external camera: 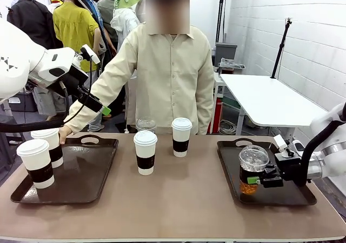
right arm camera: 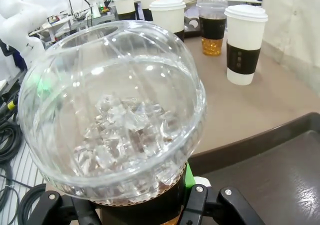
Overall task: Distribute the coffee onto the tray.
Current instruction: Pick up one iced Americano and place it on the right Handle tray.
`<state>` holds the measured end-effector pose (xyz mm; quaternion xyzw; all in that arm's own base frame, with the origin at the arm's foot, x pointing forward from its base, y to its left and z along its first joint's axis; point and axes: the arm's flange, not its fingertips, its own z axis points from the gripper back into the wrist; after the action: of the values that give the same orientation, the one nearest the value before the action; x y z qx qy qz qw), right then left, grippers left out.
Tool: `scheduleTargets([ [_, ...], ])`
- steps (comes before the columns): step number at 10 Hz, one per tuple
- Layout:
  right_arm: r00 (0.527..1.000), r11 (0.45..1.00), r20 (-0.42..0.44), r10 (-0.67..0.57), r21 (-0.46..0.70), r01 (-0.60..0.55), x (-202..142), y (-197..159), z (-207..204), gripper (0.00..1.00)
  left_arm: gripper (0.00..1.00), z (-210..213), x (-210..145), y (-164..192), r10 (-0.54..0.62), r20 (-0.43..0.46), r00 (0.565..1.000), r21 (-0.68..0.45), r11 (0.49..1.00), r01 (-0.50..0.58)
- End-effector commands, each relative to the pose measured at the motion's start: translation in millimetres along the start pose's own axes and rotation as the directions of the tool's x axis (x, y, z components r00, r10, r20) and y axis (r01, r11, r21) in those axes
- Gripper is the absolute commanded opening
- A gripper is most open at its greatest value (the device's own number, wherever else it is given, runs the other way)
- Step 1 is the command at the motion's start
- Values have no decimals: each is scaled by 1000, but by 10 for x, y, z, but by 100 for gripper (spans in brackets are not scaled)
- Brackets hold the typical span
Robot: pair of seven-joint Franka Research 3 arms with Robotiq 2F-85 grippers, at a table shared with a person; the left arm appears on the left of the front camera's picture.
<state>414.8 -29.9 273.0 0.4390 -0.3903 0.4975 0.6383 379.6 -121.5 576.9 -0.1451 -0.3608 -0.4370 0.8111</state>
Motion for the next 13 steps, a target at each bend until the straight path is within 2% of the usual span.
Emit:
scheduleTargets([
  [1, 999, 998, 34, 15, 55, -16, -58, -131, 113, 67, 100, -6, -14, 8, 4, 2, 1000, -4, 1000, -4],
  [10, 999, 996, 16, -37, 83, 36, -312, -446, 198, 67, 100, -6, -14, 8, 4, 2, 1000, -4, 1000, -4],
  [11, 999, 995, 8, -52, 90, 51, -324, -451, 198, 70, 100, -6, -14, 8, 4, 2, 1000, -4, 1000, -4],
  [12, 998, 993, 3, -66, 96, 65, -318, -452, 193, 90, 100, -6, -14, 8, 4, 2, 1000, -4, 1000, -4],
  [13, 997, 993, -5, -72, 98, 72, -317, -443, 193, 100, 100, -6, -14, 8, 4, 2, 1000, -4, 1000, -4],
])
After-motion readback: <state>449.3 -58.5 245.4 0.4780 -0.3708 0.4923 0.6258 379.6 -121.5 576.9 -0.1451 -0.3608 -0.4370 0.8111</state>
